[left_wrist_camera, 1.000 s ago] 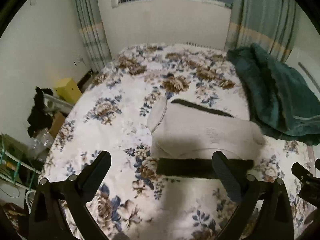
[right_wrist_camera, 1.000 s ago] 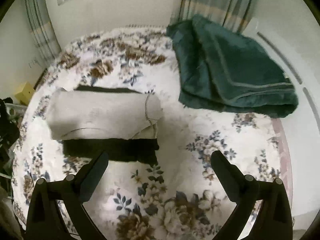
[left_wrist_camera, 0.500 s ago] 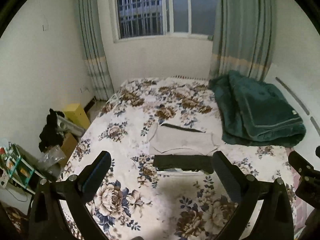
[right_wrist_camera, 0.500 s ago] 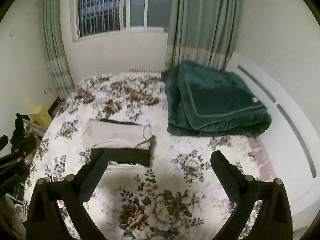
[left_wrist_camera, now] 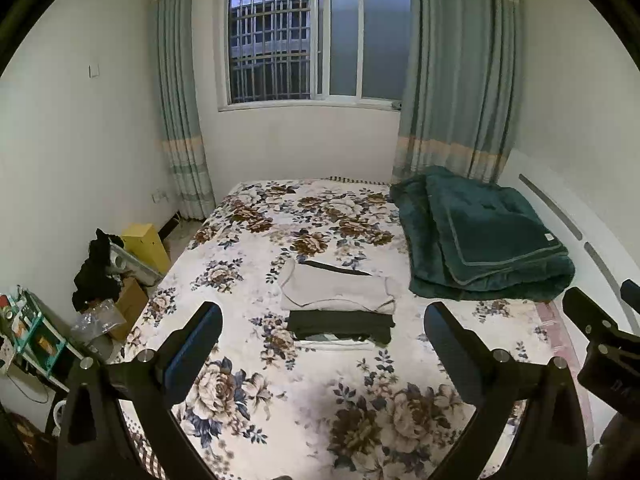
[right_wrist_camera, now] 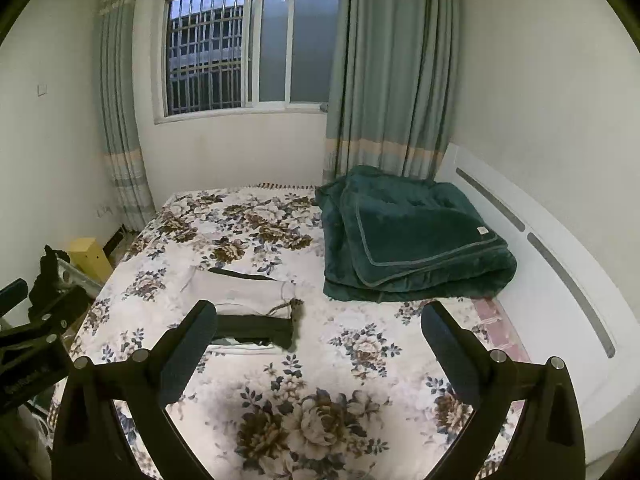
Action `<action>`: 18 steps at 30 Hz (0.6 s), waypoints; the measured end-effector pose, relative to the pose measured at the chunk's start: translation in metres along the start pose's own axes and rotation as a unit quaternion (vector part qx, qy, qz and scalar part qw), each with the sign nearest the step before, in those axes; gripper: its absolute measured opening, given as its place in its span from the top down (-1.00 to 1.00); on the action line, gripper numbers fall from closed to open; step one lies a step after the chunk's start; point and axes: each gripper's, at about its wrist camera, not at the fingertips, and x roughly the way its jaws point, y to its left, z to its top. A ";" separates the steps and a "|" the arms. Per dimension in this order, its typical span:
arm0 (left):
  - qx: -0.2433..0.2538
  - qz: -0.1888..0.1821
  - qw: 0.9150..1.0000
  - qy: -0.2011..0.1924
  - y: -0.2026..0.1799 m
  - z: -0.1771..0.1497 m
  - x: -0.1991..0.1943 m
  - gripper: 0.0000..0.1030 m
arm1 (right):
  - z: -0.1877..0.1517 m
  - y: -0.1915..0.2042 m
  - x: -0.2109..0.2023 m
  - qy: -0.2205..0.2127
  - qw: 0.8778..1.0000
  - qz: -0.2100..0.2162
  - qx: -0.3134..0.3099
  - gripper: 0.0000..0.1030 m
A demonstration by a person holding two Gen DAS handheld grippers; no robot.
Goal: Fold small clothes
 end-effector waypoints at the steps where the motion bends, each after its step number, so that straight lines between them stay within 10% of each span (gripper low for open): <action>1: -0.002 -0.001 1.000 0.000 0.000 -0.002 -0.004 -1.00 | -0.001 -0.001 -0.007 0.000 1.000 0.002 0.000 -1.00; 18: -0.005 0.016 1.000 -0.018 0.000 -0.012 -0.032 -1.00 | -0.004 -0.003 -0.027 0.000 1.000 0.018 -0.010 -1.00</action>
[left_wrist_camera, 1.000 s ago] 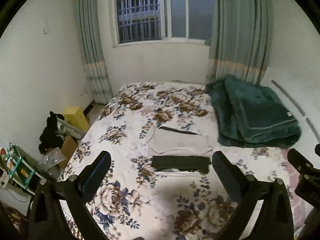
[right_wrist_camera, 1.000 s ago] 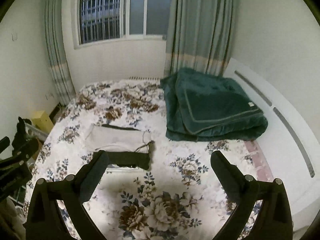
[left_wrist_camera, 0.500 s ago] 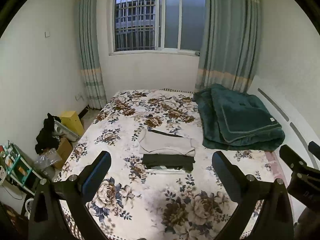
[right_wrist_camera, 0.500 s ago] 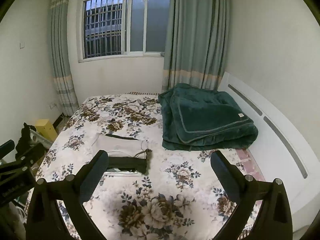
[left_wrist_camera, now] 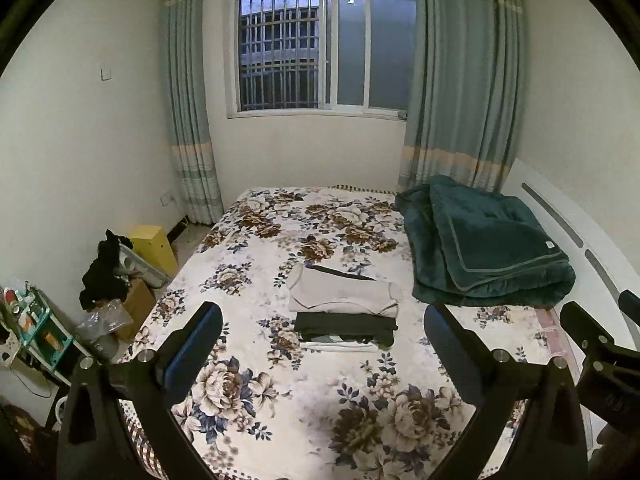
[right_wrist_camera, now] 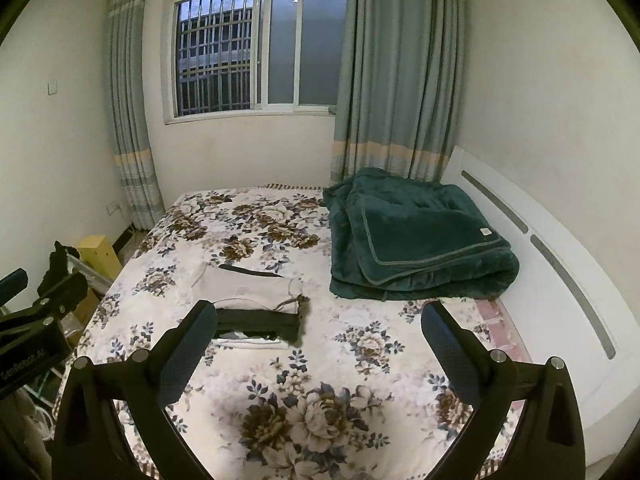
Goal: Fold small clothes
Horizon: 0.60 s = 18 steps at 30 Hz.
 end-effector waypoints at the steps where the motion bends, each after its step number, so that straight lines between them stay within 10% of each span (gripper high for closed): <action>1: 0.000 0.001 1.000 0.000 0.000 0.000 0.000 -1.00 | 0.000 0.000 0.000 0.001 1.000 -0.001 0.000 -1.00; 18: -0.001 0.003 1.000 -0.003 0.004 0.001 -0.003 -1.00 | 0.004 0.002 0.008 0.009 1.000 0.023 -0.006 -1.00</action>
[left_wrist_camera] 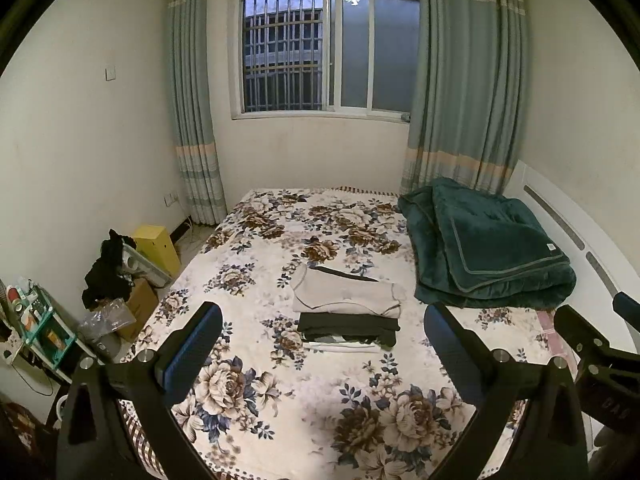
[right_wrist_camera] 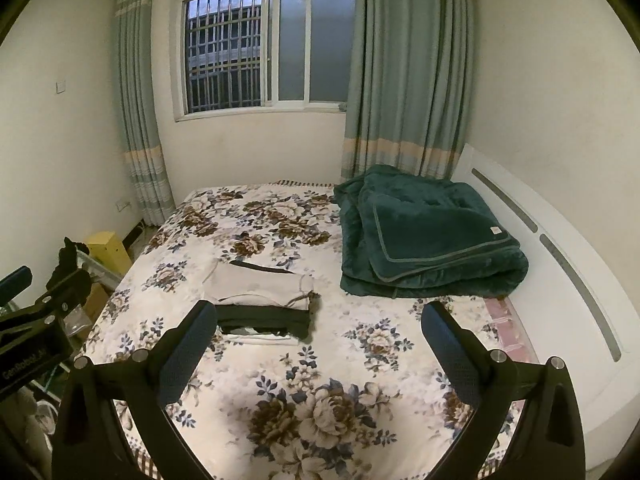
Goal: Fold small clothes
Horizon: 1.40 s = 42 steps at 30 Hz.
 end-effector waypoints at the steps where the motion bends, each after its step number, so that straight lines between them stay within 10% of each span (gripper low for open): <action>1: 0.001 0.001 1.000 0.000 0.000 0.000 0.000 -1.00 | 0.000 -0.001 0.001 0.001 1.000 0.001 0.000 -1.00; 42: 0.005 0.002 1.000 -0.003 -0.011 0.001 -0.008 -1.00 | -0.006 -0.001 0.001 0.002 1.000 0.002 0.003 -1.00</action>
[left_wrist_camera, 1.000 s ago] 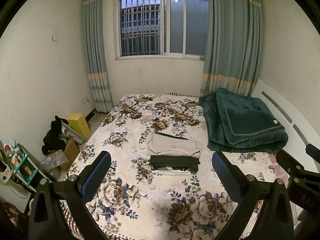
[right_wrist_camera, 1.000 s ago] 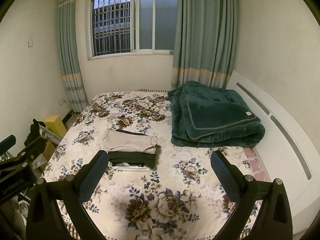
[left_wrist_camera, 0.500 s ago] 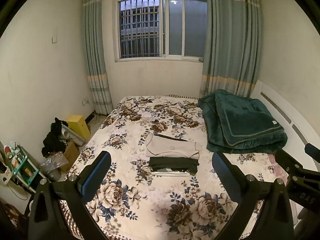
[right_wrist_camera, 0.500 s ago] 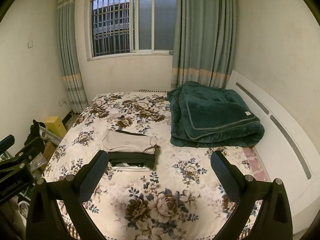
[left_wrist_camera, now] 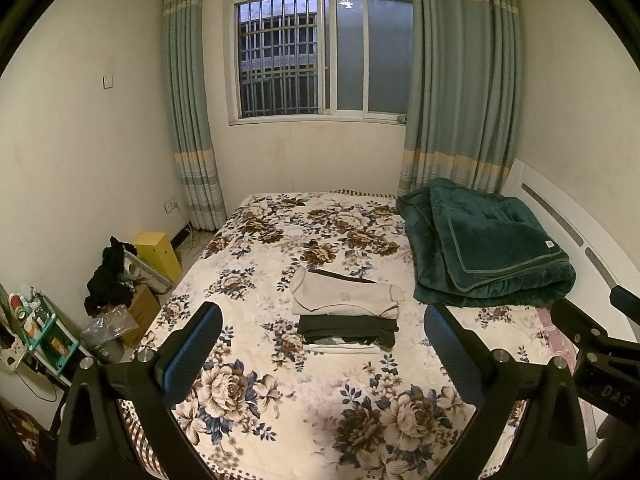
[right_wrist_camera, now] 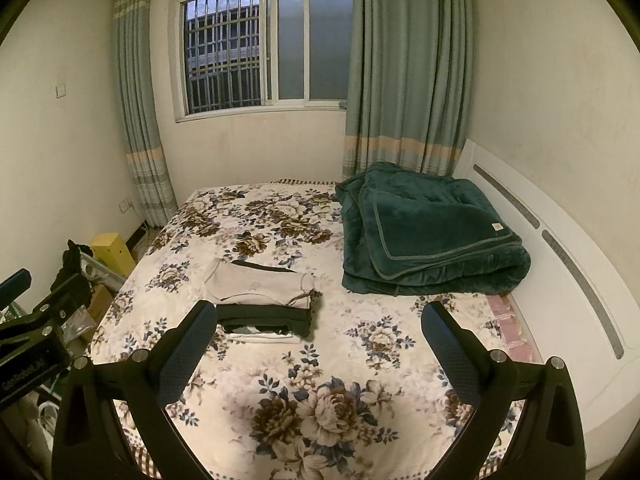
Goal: Fold small clothes
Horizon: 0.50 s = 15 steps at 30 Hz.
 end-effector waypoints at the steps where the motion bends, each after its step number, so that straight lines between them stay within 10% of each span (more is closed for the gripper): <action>1: 0.000 0.000 1.000 0.000 0.000 0.000 0.000 -1.00 | 0.000 0.000 0.000 0.000 1.000 -0.001 0.000 -1.00; 15: 0.001 -0.001 1.000 0.000 0.002 0.001 -0.002 -1.00 | -0.001 -0.002 0.000 -0.001 1.000 -0.002 0.001 -1.00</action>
